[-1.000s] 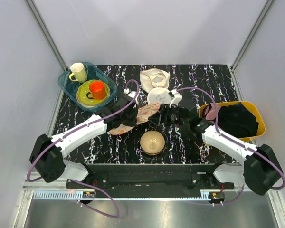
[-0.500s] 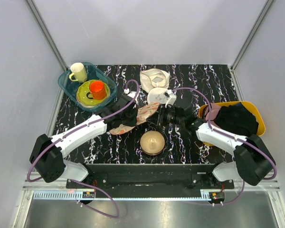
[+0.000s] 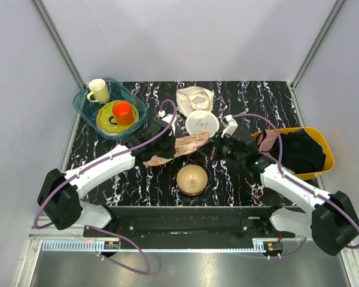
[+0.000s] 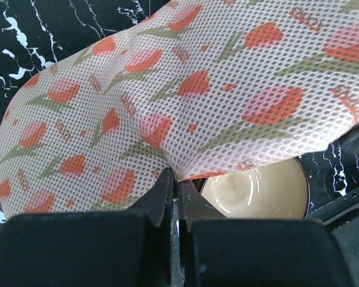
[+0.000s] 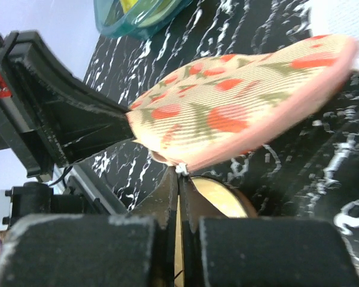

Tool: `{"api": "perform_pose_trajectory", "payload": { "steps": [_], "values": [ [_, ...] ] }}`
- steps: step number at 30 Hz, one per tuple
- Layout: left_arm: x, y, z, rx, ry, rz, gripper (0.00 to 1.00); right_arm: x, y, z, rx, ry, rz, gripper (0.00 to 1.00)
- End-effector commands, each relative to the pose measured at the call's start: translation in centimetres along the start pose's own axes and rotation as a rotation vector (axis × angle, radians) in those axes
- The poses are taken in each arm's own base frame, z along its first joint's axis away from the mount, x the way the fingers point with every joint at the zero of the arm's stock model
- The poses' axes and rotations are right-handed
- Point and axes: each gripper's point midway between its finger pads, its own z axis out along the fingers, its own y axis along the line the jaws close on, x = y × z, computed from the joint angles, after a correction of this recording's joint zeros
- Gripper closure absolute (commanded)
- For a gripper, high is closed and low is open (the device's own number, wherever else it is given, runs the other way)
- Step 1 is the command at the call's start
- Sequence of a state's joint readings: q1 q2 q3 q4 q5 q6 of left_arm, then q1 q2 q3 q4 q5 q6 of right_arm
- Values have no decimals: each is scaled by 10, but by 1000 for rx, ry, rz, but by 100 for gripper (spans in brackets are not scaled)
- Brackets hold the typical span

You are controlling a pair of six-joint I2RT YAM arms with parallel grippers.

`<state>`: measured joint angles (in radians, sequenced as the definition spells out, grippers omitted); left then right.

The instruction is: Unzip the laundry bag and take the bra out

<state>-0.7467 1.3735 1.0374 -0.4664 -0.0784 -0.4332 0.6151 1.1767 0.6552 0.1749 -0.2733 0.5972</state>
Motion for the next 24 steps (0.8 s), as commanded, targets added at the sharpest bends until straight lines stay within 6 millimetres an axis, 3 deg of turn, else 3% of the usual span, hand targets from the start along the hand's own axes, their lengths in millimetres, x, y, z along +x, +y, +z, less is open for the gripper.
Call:
{"api": "perform_pose_trajectory", "payload": {
  "steps": [1, 4, 7, 11, 13, 14, 15, 16, 17, 18, 19, 24],
  "values": [
    [1, 22, -7, -69, -17, 41, 100, -33, -30, -28, 47, -94, -31, 100],
    [3, 25, -7, -75, -15, 41, 100, -35, -34, -31, 40, -76, -23, 100],
    [3, 30, -5, -98, -16, 39, 100, -35, -24, -29, -10, -67, 4, 100],
    [-5, 58, 3, -226, -61, 29, 100, -34, -14, -29, -67, -74, 50, 100],
    [-13, 61, 13, -233, -51, 21, 98, -33, -15, -28, -64, -67, 71, 100],
    [-11, 48, 16, -159, -24, 32, 91, -33, -14, -28, -61, -64, 73, 100],
    [-17, 35, 16, -96, -29, 52, 71, -35, -12, -29, -55, -51, 80, 100],
    [-21, 23, 14, -34, -37, 58, 35, -35, -11, -29, -56, -42, 83, 100],
    [-27, 8, 5, 49, -62, 61, 17, -36, -8, -30, -60, -37, 85, 100],
    [-35, -1, 0, 99, -103, 59, 5, -40, -3, -32, -67, -30, 90, 100],
    [-35, -6, -6, 130, -123, 64, 1, -39, 1, -34, -75, -13, 97, 100],
    [-48, -36, -46, 240, -228, 154, 1, -43, 13, -41, -69, 31, 134, 100]
  ]
}}
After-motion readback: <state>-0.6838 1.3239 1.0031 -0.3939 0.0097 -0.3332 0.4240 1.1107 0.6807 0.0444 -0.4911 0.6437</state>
